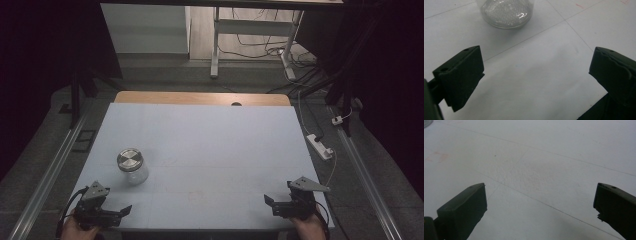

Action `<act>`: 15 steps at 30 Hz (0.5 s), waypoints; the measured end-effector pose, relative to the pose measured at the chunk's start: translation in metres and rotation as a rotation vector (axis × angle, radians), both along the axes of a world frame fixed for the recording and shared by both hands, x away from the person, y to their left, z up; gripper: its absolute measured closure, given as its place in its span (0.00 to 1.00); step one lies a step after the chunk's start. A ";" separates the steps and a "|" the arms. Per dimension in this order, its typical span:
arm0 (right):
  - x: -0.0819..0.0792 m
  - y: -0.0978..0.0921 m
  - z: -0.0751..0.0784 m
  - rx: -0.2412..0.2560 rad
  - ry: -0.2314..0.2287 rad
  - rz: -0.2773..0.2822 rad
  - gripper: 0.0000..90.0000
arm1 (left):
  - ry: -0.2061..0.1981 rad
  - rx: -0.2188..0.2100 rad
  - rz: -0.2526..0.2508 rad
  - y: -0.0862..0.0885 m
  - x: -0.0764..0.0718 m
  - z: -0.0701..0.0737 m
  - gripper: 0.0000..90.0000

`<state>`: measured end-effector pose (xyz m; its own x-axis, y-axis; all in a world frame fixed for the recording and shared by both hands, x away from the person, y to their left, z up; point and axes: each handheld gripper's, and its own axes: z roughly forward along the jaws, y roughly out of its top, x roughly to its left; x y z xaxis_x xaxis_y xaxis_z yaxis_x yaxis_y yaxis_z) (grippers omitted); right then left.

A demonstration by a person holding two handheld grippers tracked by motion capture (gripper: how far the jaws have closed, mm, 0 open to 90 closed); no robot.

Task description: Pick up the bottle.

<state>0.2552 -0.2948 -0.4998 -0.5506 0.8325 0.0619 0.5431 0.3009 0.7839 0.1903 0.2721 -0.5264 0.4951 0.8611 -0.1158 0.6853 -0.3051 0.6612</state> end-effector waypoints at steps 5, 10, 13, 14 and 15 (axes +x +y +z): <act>-0.001 0.003 0.000 -0.023 -0.006 0.022 0.00 | -0.003 0.002 -0.004 0.000 0.000 0.000 0.01; -0.004 0.008 0.000 -0.051 -0.009 0.047 0.00 | -0.006 0.006 -0.001 0.000 0.000 0.000 0.01; -0.004 0.009 0.001 -0.046 -0.012 0.050 0.00 | -0.010 0.005 0.001 0.000 0.000 0.000 0.01; -0.004 0.009 0.001 -0.046 -0.010 0.052 0.00 | -0.011 0.005 0.001 0.001 0.000 0.000 0.01; -0.005 0.009 0.001 -0.041 -0.007 0.050 0.00 | -0.011 0.005 0.001 0.001 0.000 0.000 0.01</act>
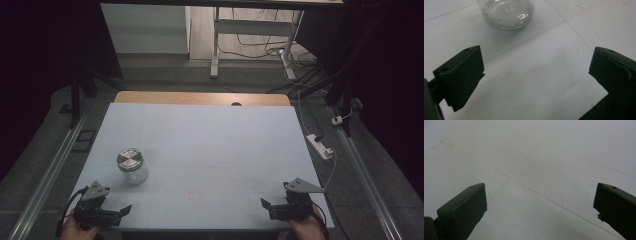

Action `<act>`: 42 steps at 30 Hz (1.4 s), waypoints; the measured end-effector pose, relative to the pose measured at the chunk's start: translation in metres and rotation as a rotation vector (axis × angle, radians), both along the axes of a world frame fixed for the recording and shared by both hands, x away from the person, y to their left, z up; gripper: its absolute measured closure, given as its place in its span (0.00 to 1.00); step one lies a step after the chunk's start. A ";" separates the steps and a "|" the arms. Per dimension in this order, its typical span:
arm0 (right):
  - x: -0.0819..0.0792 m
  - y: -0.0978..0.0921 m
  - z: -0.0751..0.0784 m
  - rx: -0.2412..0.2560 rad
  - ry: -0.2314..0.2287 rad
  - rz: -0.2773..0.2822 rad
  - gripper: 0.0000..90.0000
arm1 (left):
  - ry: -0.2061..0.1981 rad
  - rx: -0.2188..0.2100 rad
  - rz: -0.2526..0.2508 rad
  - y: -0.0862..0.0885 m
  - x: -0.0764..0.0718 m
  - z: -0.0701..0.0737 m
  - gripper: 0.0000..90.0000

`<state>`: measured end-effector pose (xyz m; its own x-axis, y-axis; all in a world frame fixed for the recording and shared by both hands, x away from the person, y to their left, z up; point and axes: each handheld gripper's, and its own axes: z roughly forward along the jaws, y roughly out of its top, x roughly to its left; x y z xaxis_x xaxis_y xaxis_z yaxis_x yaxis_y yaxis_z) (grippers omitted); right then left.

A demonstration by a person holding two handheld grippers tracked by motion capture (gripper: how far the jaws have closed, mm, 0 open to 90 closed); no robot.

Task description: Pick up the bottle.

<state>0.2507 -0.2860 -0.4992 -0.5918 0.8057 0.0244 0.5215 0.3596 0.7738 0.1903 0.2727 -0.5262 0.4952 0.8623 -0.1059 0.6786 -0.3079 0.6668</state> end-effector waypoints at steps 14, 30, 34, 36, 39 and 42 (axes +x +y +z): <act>0.003 -0.003 -0.001 0.029 0.034 0.003 0.00 | 0.007 -0.012 -0.009 0.000 0.001 0.000 0.00; 0.004 -0.002 -0.001 0.021 0.046 0.016 0.00 | -0.062 -0.035 0.018 0.003 0.002 0.008 0.00; 0.004 -0.002 -0.002 0.022 0.051 0.020 0.00 | -0.068 -0.045 0.013 0.003 0.005 0.009 0.00; 0.005 -0.002 -0.002 0.020 0.052 0.024 0.00 | -0.075 -0.044 0.006 0.004 0.007 0.010 0.00; 0.004 -0.001 -0.002 0.019 0.052 0.032 0.00 | -0.085 -0.051 -0.002 0.004 0.009 0.010 0.00; 0.004 -0.001 -0.002 0.016 0.050 0.036 0.00 | -0.087 -0.065 -0.017 0.005 0.012 0.009 0.00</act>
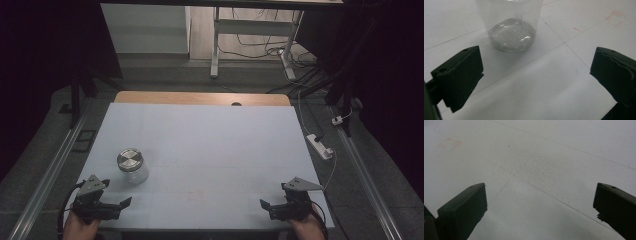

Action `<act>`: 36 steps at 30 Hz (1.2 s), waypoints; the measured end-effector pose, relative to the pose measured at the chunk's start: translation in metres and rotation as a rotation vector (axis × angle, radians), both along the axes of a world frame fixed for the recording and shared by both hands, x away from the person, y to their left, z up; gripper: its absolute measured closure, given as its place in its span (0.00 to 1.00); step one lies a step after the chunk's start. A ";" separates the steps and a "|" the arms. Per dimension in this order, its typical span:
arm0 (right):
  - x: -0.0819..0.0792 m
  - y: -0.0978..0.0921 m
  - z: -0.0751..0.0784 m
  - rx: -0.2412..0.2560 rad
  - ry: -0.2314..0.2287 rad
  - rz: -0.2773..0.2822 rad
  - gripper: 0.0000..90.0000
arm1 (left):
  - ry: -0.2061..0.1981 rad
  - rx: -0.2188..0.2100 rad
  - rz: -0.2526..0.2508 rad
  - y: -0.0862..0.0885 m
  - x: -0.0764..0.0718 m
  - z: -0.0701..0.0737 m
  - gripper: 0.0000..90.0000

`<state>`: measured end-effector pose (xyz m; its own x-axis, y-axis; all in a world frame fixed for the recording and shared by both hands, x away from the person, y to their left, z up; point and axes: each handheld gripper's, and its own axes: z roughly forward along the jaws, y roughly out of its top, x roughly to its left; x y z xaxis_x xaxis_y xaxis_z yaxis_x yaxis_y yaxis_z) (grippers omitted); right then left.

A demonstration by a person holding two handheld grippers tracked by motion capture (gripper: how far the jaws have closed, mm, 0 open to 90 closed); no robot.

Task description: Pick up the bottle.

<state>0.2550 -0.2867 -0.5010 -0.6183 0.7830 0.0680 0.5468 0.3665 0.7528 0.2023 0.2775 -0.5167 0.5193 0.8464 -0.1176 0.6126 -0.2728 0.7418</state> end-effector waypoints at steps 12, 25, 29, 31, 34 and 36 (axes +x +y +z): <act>0.000 0.001 0.000 -0.008 0.003 0.006 0.00 | -0.088 -0.006 0.007 0.002 0.020 -0.003 0.00; 0.001 0.001 0.000 -0.011 0.007 0.009 0.00 | -0.069 0.016 0.025 -0.004 0.040 -0.006 0.00; 0.001 0.001 -0.001 -0.013 0.008 0.010 0.00 | -0.055 0.022 0.036 -0.006 0.050 -0.006 0.00; 0.001 0.001 -0.001 -0.015 0.009 0.010 0.00 | -0.056 0.027 0.036 -0.007 0.054 -0.007 0.00; 0.001 0.002 -0.001 -0.016 0.012 0.010 0.00 | -0.058 0.043 0.035 -0.009 0.060 -0.007 0.00; 0.001 0.002 -0.001 -0.017 0.013 0.011 0.00 | -0.055 0.052 0.033 -0.010 0.064 -0.008 0.00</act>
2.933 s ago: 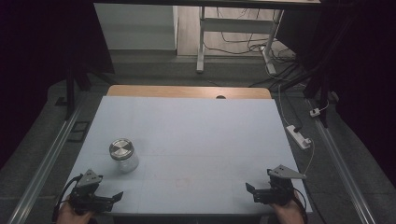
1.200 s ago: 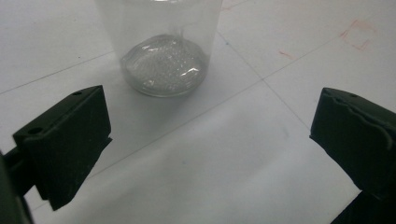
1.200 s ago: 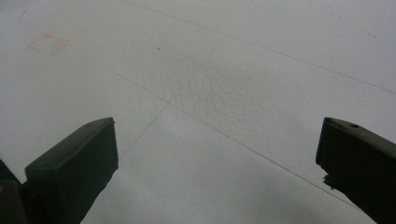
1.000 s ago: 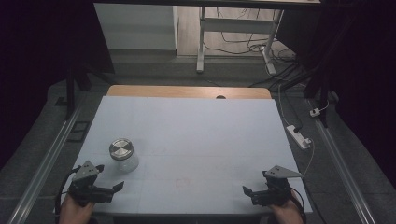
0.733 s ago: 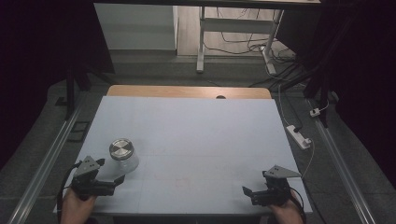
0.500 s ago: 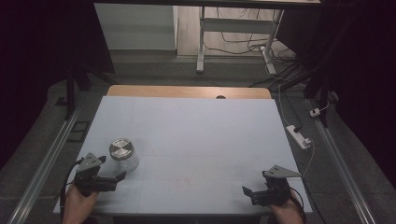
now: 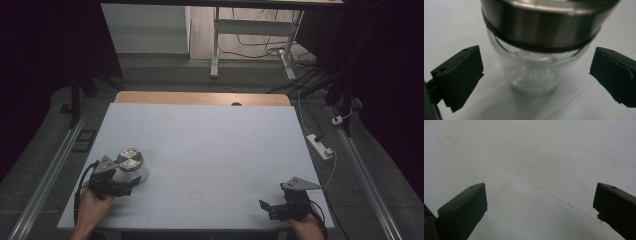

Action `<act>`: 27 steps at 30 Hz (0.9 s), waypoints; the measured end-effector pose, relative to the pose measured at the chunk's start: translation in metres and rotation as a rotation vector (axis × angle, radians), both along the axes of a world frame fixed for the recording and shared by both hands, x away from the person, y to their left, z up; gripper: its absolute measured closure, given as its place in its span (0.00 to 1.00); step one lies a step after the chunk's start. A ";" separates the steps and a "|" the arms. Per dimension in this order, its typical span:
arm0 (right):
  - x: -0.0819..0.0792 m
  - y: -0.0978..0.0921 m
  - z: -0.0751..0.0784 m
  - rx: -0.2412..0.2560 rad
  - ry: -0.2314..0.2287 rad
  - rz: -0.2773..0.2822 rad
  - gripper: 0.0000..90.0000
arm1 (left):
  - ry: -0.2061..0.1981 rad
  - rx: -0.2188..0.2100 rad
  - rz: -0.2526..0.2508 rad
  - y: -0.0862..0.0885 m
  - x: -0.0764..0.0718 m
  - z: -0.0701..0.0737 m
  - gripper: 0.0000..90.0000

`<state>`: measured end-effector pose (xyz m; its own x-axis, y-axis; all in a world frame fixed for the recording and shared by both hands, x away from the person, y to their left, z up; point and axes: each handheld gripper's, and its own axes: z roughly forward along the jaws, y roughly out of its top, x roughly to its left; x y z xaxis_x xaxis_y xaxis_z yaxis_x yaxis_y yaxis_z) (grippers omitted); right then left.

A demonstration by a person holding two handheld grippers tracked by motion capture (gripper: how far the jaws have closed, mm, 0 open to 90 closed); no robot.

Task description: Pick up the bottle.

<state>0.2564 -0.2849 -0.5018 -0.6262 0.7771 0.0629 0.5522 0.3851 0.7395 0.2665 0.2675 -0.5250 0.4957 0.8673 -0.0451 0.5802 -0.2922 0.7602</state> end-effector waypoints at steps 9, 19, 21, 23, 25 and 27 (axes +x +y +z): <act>0.001 0.000 0.000 -0.002 0.006 0.002 0.00 | 0.000 0.017 -0.027 -0.004 0.016 -0.002 0.00; 0.001 0.000 0.000 -0.001 0.008 0.003 0.00 | -0.028 0.038 -0.056 -0.008 0.018 0.001 0.09; 0.001 0.000 -0.001 -0.001 0.008 0.003 0.00 | -0.033 0.047 -0.055 -0.009 0.017 0.001 0.15; 0.001 0.000 0.000 -0.001 0.008 0.003 0.00 | -0.029 0.036 -0.053 -0.008 0.017 0.002 0.16; 0.001 0.000 -0.001 -0.001 0.009 0.003 0.00 | -0.033 0.032 -0.054 -0.008 0.017 0.001 0.16; 0.001 0.000 -0.001 -0.001 0.009 0.003 0.00 | -0.033 0.030 -0.058 -0.007 0.017 0.001 0.16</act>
<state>0.2574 -0.2847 -0.5023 -0.6282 0.7751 0.0677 0.5572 0.3875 0.7345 0.2838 0.2603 -0.5237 0.5461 0.8377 -0.0023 0.5366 -0.3476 0.7689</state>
